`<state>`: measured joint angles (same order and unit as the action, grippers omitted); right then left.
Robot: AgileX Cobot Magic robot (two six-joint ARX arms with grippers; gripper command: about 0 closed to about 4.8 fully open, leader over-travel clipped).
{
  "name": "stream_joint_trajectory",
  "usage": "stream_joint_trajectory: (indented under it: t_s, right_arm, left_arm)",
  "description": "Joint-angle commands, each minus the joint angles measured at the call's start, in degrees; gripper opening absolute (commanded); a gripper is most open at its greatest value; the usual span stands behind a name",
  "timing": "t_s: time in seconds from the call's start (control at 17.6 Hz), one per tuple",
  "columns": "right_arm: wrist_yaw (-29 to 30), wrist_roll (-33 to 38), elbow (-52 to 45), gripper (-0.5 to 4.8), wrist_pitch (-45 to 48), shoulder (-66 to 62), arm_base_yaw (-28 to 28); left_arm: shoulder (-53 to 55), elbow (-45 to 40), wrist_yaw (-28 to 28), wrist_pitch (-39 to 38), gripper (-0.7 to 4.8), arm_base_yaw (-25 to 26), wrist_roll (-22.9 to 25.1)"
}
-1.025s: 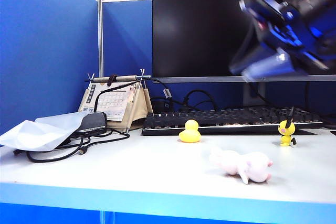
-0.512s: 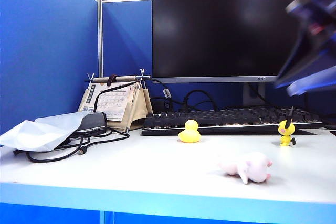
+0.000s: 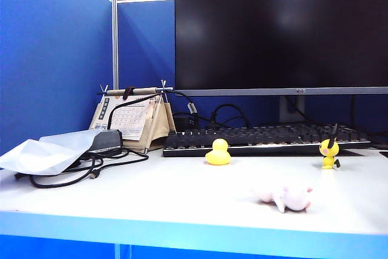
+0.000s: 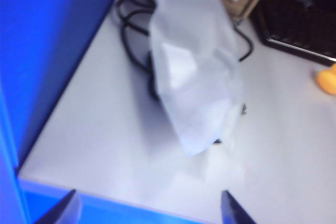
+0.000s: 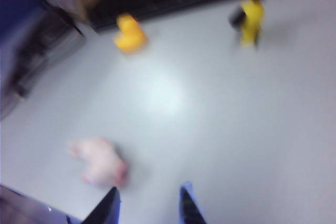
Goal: Pick up the doll with a different color than the other dolls and place it near you.
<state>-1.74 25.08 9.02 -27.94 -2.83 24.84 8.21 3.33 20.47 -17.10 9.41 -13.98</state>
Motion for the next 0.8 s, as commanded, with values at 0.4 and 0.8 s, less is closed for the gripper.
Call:
stream_joint_trajectory:
  t_s: [0.4,0.8]
  right_arm:
    - [-1.1,0.0,-3.4,1.48,-3.1,-0.1,0.3]
    - [-1.1,0.6,-3.4,1.48,-3.0,-0.1,0.3]
  left_arm:
    - [-1.0,0.2,0.2,0.4,3.50,0.0,0.1]
    - [-1.0,0.2,0.2,0.4,3.50,0.0,0.1]
